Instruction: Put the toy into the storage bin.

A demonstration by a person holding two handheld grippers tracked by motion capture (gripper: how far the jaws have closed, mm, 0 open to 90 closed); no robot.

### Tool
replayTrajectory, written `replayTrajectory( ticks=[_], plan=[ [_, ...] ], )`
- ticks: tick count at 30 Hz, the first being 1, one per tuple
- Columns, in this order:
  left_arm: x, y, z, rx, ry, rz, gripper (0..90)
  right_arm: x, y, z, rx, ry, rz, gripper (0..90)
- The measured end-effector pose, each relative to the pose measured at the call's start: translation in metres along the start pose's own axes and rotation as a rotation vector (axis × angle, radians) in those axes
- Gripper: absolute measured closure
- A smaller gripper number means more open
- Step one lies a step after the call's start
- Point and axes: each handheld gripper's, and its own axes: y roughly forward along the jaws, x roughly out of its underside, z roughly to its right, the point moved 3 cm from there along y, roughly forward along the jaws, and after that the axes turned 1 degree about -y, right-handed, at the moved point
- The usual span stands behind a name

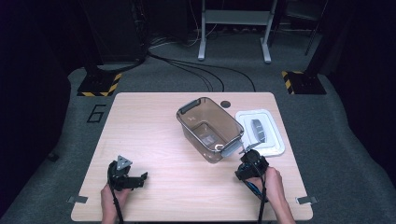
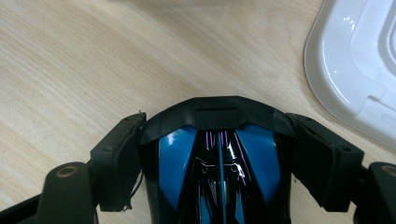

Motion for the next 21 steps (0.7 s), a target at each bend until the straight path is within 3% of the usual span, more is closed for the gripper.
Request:
replayTrajectory(
  ticks=[8,14,21],
  plan=[
    [0.000,0.000,0.000,0.000,0.001,0.000,4.6,-0.001,-0.003,0.002,-0.014,0.008,-0.015,23.6],
    [0.000,0.000,0.000,0.000,0.001,-0.002,4.6,-0.003,-0.016,0.006,-0.031,0.026,0.010,23.7],
    [0.000,0.000,0.000,0.000,0.001,-0.002,4.6,-0.005,-0.035,0.008,-0.015,0.030,0.051,23.8]
  ],
)
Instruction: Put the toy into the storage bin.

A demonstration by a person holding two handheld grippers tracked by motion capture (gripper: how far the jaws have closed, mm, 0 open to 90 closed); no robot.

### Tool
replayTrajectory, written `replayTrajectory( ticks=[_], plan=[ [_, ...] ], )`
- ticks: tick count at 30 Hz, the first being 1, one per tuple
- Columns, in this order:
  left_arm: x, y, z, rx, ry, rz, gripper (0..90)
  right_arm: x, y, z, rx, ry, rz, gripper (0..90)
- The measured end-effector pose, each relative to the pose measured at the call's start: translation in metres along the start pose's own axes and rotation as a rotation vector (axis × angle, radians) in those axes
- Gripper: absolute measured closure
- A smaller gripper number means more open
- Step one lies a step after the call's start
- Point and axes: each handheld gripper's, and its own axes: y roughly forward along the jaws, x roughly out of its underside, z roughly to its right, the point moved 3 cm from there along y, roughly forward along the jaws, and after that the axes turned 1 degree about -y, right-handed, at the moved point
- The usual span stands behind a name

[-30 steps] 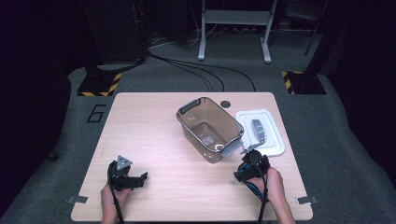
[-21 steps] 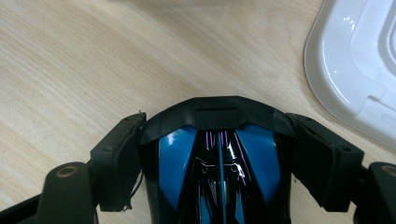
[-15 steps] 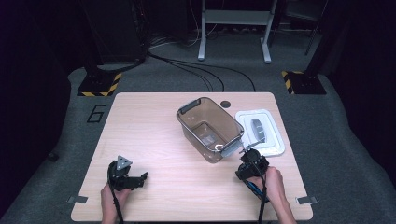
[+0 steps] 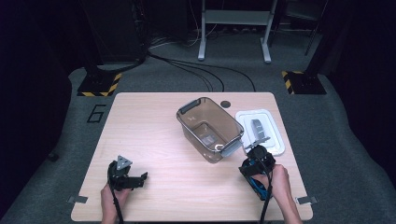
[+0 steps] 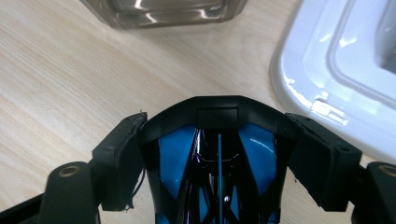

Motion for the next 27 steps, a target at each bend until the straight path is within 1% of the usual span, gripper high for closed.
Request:
replayTrajectory(
  ticks=[4,5,6,7,8,9,11,15,18,21,27],
  plan=[
    [0.000,0.000,0.000,0.000,-0.001,0.000,4.6,-0.001,-0.010,0.003,0.009,0.008,0.028,23.8],
    [0.000,0.000,0.000,0.000,0.000,0.000,4.6,-0.001,-0.014,0.004,0.003,0.009,0.025,23.8],
    [0.000,0.000,0.000,-0.001,-0.003,0.001,4.6,-0.001,-0.017,0.005,0.011,0.011,0.039,23.8],
    [0.000,0.000,0.000,0.001,0.000,0.001,4.6,-0.001,-0.020,0.005,0.015,0.010,0.040,23.8],
    [0.000,0.000,0.000,0.000,-0.002,0.001,4.6,-0.002,-0.023,0.005,0.018,0.017,0.051,23.8],
    [0.000,0.000,0.000,0.001,0.000,0.001,4.6,-0.002,-0.026,0.007,0.026,0.010,0.070,23.8],
    [0.000,0.000,0.000,0.000,-0.001,0.001,4.6,-0.003,-0.033,0.008,0.042,0.019,0.097,23.9],
    [0.000,0.000,0.000,0.000,0.000,0.000,4.6,-0.004,-0.044,0.013,0.062,0.043,0.136,23.8],
    [0.000,0.000,0.000,0.000,0.000,0.000,4.6,-0.005,-0.049,0.017,0.071,0.058,0.155,23.9],
    [0.000,0.000,0.000,0.001,-0.001,0.001,4.6,-0.005,-0.054,0.020,0.081,0.068,0.161,23.8],
    [0.000,0.000,0.000,0.001,-0.001,0.001,4.7,-0.009,-0.062,0.025,0.103,0.079,0.185,23.8]
  ],
)
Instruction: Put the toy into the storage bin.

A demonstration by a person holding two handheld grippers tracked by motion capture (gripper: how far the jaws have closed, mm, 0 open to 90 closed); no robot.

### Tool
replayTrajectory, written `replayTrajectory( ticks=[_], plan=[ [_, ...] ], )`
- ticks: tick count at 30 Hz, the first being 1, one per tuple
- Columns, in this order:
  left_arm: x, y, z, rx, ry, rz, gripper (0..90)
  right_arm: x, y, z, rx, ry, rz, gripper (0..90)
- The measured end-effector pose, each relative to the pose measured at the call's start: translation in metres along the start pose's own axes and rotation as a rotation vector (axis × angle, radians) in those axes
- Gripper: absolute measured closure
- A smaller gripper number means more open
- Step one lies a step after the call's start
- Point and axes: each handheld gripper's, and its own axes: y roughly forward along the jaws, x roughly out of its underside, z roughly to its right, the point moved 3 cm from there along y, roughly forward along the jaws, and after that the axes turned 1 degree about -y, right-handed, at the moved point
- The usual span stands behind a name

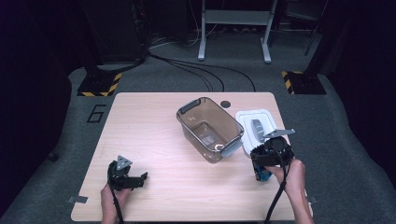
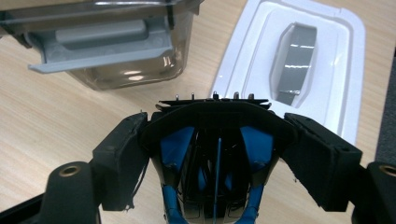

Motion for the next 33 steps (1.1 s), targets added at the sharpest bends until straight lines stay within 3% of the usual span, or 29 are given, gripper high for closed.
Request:
replayTrajectory(
  ticks=[10,33],
  plan=[
    [0.000,0.000,0.000,0.000,0.000,0.000,4.6,-0.019,-0.005,0.009,0.019,-0.004,0.012,23.9],
    [0.000,0.000,0.000,0.000,0.000,0.000,4.7,-0.066,0.004,0.024,0.047,-0.004,0.045,23.8]
  ],
)
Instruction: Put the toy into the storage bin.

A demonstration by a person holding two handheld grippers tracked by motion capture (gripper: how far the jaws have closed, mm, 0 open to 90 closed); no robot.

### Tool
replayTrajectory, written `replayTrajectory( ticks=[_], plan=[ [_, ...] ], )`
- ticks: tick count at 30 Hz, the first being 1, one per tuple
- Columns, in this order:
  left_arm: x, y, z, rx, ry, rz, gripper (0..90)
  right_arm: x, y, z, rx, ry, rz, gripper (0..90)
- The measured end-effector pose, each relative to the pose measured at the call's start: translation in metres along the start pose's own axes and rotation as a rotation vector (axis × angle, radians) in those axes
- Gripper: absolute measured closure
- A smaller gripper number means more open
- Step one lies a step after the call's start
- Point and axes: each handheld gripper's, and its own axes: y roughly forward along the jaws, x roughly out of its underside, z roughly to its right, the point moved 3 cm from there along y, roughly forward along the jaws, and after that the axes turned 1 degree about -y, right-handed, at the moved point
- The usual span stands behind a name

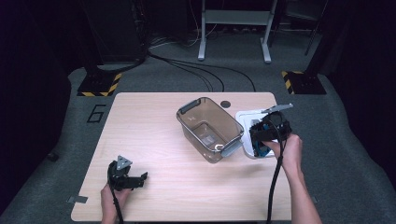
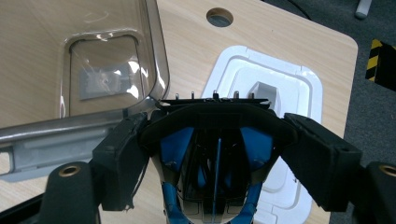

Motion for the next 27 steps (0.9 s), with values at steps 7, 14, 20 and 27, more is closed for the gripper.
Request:
replayTrajectory(
  ticks=[7,14,20,27],
  plan=[
    [0.000,0.000,0.000,0.000,-0.001,0.000,4.7,-0.011,0.004,0.004,0.007,0.006,0.002,23.9],
    [0.000,0.000,0.000,-0.001,-0.003,0.001,4.7,-0.020,0.008,0.009,0.020,0.009,0.001,23.8],
    [0.000,0.000,0.000,-0.005,-0.006,0.005,4.7,-0.030,0.011,0.012,0.026,0.009,0.001,23.9],
    [0.000,0.000,0.001,-0.004,-0.008,0.003,4.7,-0.042,0.013,0.014,0.042,-0.006,0.009,23.9]
  ],
)
